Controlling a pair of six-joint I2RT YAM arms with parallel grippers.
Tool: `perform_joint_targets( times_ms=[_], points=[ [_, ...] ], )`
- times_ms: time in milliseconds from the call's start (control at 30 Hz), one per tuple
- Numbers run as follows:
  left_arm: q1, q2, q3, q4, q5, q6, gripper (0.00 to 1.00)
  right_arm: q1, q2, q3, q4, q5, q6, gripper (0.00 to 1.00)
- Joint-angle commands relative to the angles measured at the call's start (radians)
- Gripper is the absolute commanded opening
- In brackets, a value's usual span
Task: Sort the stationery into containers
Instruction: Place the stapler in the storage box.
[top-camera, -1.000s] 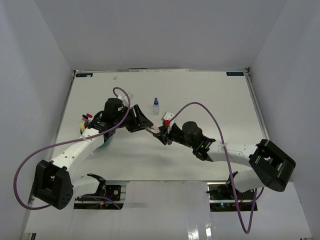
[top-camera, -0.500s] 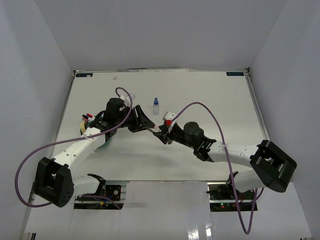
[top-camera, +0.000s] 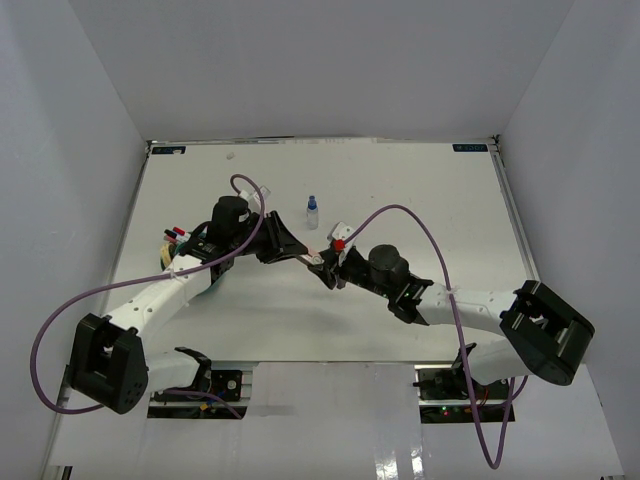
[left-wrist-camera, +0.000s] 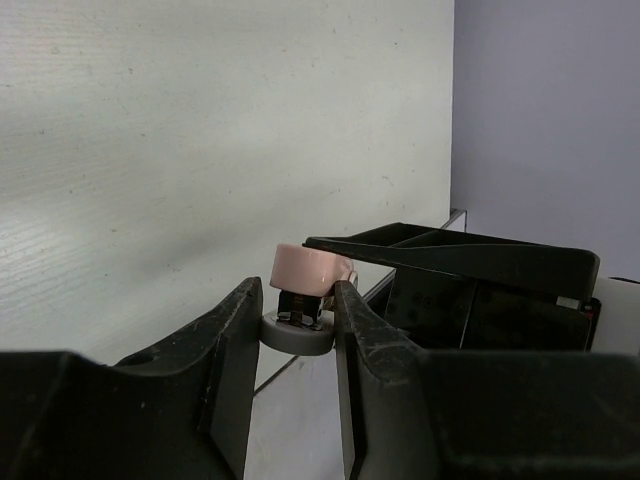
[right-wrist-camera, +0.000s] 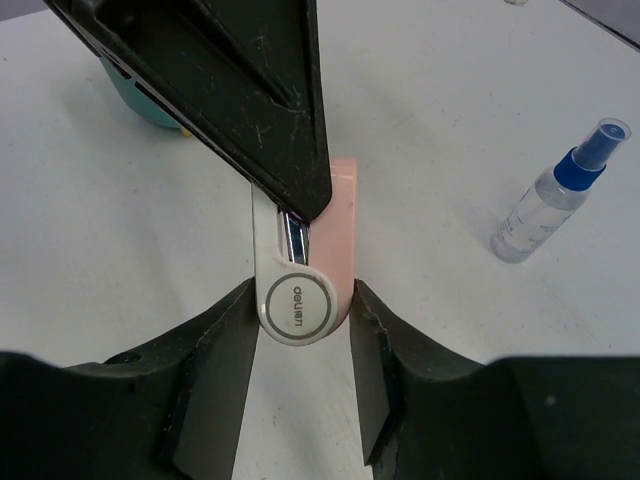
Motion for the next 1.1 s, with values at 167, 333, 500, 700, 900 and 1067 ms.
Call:
perform_joint_targets(
  times_ms=[167, 333, 500, 700, 900, 1067],
  points=[
    [-0.01, -0.034, -0.019, 0.057, 0.018, -0.019, 0.19, 0.006, -0.027, -0.006, 0.077, 0.018, 0.003, 0.63],
    [-0.01, -0.05, -0.033, 0.065, -0.008, -0.011, 0.12, 0.006, -0.029, -0.006, 0.06, 0.027, 0.004, 0.85],
    [-0.01, -0.086, -0.011, 0.008, -0.111, 0.046, 0.09, 0.007, -0.027, 0.005, -0.011, 0.058, 0.007, 0.94],
    [-0.01, -0.126, 0.093, -0.197, -0.443, 0.168, 0.06, 0.004, -0.047, -0.018, -0.094, 0.147, 0.01, 0.9],
    [-0.01, -0.153, 0.19, -0.391, -0.791, 0.242, 0.04, 0.006, -0.073, -0.054, -0.103, 0.207, 0.015, 0.9],
    [-0.01, -0.162, 0.214, -0.469, -0.964, 0.279, 0.04, 0.004, -0.067, -0.058, -0.104, 0.233, 0.012, 0.9]
  ],
)
